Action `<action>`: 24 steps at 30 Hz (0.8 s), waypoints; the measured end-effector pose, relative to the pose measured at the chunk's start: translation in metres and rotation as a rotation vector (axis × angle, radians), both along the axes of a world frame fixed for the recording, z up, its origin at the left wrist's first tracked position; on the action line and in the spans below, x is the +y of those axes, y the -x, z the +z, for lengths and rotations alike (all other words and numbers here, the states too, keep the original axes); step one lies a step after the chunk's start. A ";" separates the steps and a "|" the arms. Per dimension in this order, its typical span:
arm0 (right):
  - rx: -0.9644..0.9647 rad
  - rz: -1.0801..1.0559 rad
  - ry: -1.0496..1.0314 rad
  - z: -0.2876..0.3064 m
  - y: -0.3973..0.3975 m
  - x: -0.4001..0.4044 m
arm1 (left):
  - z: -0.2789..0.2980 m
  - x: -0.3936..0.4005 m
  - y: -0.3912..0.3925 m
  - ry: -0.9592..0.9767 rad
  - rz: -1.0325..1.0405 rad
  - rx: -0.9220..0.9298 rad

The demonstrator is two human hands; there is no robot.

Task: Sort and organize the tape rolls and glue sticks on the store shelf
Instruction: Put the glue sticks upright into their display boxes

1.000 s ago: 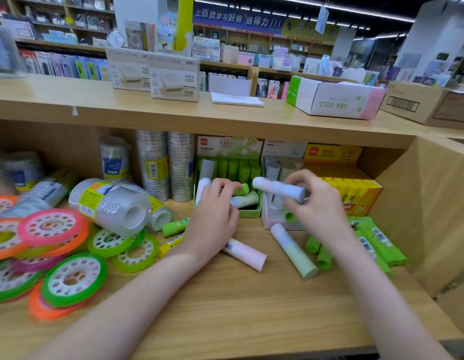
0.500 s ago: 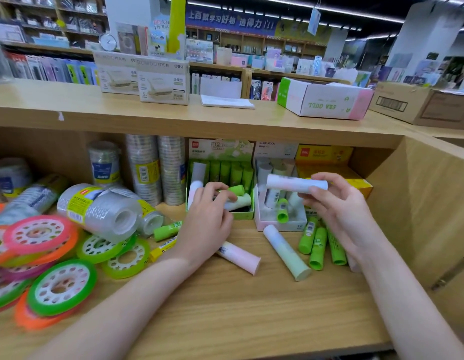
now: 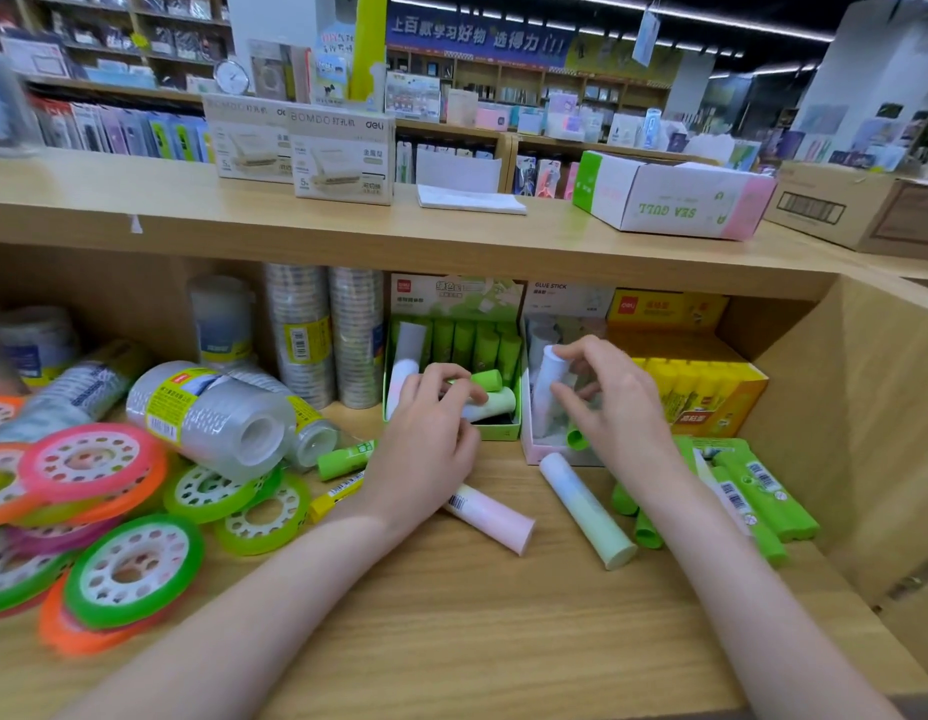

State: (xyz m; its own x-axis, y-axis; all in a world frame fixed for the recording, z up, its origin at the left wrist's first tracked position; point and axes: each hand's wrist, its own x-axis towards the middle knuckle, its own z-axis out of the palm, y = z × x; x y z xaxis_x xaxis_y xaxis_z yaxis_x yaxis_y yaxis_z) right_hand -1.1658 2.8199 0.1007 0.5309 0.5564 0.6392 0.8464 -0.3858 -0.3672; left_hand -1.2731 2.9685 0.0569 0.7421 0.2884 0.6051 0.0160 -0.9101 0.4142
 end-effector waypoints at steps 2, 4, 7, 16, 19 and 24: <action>-0.031 -0.035 0.057 0.001 0.000 0.006 | 0.000 0.000 0.000 0.000 0.004 -0.002; -0.050 -0.105 0.106 0.002 0.002 0.008 | 0.000 -0.001 0.000 0.002 0.003 -0.003; -0.051 -0.154 0.163 0.004 0.003 0.008 | 0.000 0.000 0.000 -0.003 -0.001 -0.008; 0.274 -0.037 0.301 0.037 0.030 -0.040 | 0.001 -0.002 0.003 0.001 -0.012 0.010; 0.330 -0.043 0.787 0.027 0.048 -0.049 | 0.002 -0.002 0.003 0.007 -0.013 0.019; 0.276 -0.047 0.485 0.024 0.044 -0.059 | 0.002 -0.002 0.003 0.005 -0.016 0.026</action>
State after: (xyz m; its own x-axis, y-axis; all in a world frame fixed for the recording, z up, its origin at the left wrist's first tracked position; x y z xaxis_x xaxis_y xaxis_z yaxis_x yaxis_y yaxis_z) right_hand -1.2096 2.7608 0.1248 0.6737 0.7238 0.1496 0.7218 -0.6008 -0.3435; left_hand -1.2758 2.9666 0.0585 0.7619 0.2792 0.5845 0.0119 -0.9082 0.4183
